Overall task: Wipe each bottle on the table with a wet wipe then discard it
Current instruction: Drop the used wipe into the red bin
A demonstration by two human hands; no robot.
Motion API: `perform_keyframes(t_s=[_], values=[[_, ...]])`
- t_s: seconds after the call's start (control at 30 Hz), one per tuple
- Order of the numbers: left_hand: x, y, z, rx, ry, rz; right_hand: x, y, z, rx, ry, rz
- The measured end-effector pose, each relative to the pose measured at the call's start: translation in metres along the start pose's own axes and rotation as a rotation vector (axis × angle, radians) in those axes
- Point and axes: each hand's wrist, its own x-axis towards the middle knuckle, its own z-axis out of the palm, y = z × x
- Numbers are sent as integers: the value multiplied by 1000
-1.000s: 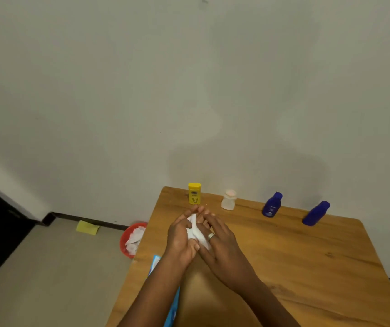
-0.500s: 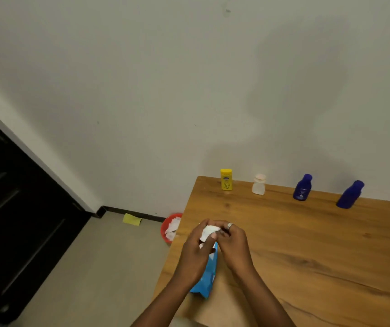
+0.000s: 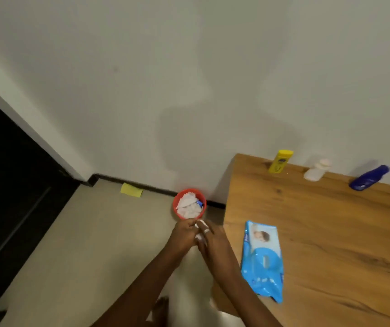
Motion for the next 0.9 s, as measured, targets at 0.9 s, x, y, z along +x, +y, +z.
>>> perform_keyframes(t_s=[0.9], values=[[442, -206, -158, 235, -71, 6, 328, 228, 315, 346, -48, 668]])
